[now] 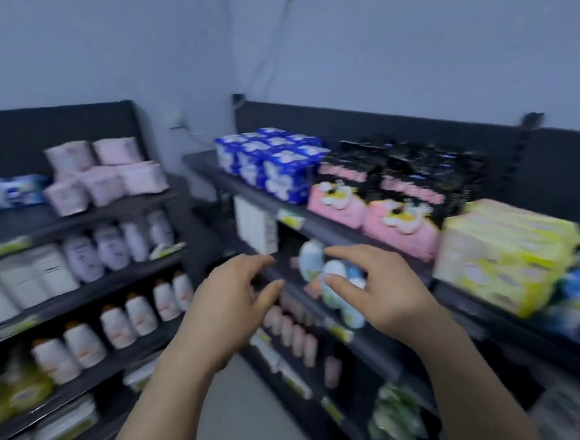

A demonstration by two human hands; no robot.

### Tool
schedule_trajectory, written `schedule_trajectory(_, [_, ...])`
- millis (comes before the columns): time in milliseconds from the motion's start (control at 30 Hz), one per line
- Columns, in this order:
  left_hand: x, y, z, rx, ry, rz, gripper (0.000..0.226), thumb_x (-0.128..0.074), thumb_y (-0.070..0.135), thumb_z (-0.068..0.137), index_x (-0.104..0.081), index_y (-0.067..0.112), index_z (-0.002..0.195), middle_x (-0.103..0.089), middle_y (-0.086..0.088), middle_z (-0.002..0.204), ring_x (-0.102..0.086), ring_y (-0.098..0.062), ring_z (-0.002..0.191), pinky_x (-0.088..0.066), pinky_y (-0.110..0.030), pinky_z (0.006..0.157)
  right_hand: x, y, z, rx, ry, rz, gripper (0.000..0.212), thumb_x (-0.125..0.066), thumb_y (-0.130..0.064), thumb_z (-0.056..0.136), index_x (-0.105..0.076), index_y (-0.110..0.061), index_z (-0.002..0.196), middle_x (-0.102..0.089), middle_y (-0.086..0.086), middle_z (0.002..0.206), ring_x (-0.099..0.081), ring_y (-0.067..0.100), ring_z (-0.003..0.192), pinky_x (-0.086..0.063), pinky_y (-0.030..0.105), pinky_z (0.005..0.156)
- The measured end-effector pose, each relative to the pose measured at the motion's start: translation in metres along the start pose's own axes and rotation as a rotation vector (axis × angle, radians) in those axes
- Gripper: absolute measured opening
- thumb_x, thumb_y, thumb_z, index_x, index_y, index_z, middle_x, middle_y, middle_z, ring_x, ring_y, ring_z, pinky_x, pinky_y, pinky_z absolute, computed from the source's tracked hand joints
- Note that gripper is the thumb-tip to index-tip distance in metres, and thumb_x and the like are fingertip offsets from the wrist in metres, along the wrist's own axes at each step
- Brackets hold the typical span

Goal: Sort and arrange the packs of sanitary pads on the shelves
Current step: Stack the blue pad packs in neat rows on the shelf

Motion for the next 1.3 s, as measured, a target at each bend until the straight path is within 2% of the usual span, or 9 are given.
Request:
schedule_trajectory(67, [0.03,-0.047,-0.022,0.091,0.027,0.041,0.035,-0.062,0.038,0.091,-0.062,0.025,0.124,-0.065,0.008,0.114,-0.06,-0.011,0.105,-0.046,-0.028,0.088,-0.039,-0.038,0.019,0.051,-0.06,0.042,0.041,-0.061,-0.034,0.093,-0.057,-0.025,0.132,-0.059,-0.011,0.129,-0.051,0.004,0.116,-0.025,0.002,0.085])
schedule_trajectory(133, [0.059,-0.087,-0.042,0.185,0.058,0.074,0.036,-0.06,0.039,0.092,-0.061,0.026,0.125,-0.064,0.01,0.115,-0.059,-0.009,0.105,-0.042,-0.022,0.084,-0.072,-0.076,0.037,0.103,-0.085,0.082,0.04,-0.063,-0.036,0.091,-0.059,-0.029,0.13,-0.064,-0.01,0.122,-0.055,0.001,0.106,-0.03,0.001,0.082])
schedule_trajectory(267, [0.112,-0.154,-0.082,0.346,0.16,0.116,0.029,-0.058,0.038,0.093,-0.062,0.028,0.12,-0.065,0.012,0.111,-0.058,-0.006,0.101,-0.044,-0.025,0.082,-0.132,-0.145,0.07,0.209,-0.131,0.181,0.039,-0.065,-0.035,0.089,-0.061,-0.028,0.128,-0.065,-0.01,0.122,-0.058,0.003,0.106,-0.043,0.022,0.096])
schedule_trajectory(367, [0.14,-0.199,-0.107,0.463,0.203,0.172,0.039,-0.057,0.04,0.093,-0.056,0.029,0.131,-0.062,0.015,0.118,-0.056,-0.004,0.105,-0.043,-0.022,0.082,-0.173,-0.188,0.088,0.286,-0.164,0.25,0.04,-0.066,-0.034,0.089,-0.062,-0.027,0.127,-0.063,-0.013,0.122,-0.053,-0.006,0.089,-0.043,0.024,0.092])
schedule_trajectory(467, [0.164,-0.24,-0.123,0.557,0.266,0.207,0.04,-0.058,0.042,0.092,-0.057,0.028,0.13,-0.063,0.014,0.115,-0.057,-0.005,0.103,-0.044,-0.022,0.081,-0.213,-0.221,0.11,0.337,-0.204,0.304,0.04,-0.066,-0.031,0.089,-0.062,-0.024,0.128,-0.063,-0.01,0.124,-0.055,0.005,0.114,-0.041,0.024,0.098])
schedule_trajectory(533, [0.176,-0.265,-0.125,0.604,0.3,0.224,0.039,-0.058,0.043,0.093,-0.058,0.028,0.129,-0.063,0.015,0.114,-0.055,-0.003,0.101,-0.042,-0.02,0.079,-0.238,-0.24,0.127,0.366,-0.244,0.335,0.04,-0.064,-0.032,0.09,-0.06,-0.025,0.129,-0.062,-0.012,0.124,-0.053,0.005,0.117,-0.041,0.024,0.099])
schedule_trajectory(733, [0.201,-0.342,-0.088,0.657,0.357,0.259,0.041,-0.057,0.042,0.094,-0.056,0.027,0.132,-0.06,0.014,0.122,-0.055,-0.004,0.109,-0.044,-0.021,0.085,-0.304,-0.281,0.201,0.436,-0.315,0.377,0.04,-0.061,-0.036,0.092,-0.057,-0.029,0.132,-0.059,-0.013,0.128,-0.052,0.004,0.116,-0.043,0.026,0.099])
schedule_trajectory(1033, [0.233,-0.479,-0.004,0.728,0.435,0.28,0.038,-0.058,0.04,0.093,-0.057,0.027,0.128,-0.061,0.013,0.119,-0.056,-0.005,0.105,-0.045,-0.023,0.082,-0.391,-0.315,0.358,0.492,-0.313,0.344,0.039,-0.065,-0.031,0.089,-0.062,-0.024,0.127,-0.062,-0.006,0.126,-0.053,0.012,0.12,-0.039,0.026,0.101])
schedule_trajectory(1300, [0.254,-0.598,0.04,0.772,0.428,0.3,0.045,-0.058,0.04,0.093,-0.054,0.023,0.134,-0.06,0.007,0.127,-0.055,-0.011,0.114,-0.046,-0.03,0.094,-0.475,-0.354,0.444,0.505,-0.349,0.316,0.039,-0.065,-0.031,0.09,-0.062,-0.023,0.127,-0.062,-0.005,0.127,-0.055,0.012,0.117,-0.039,0.022,0.095])
Point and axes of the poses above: each hand's wrist, its own z-axis towards the middle knuckle, its own x-axis out of the back of the hand, y = z × x, the point moved 6 cm from there along z, towards the middle knuckle
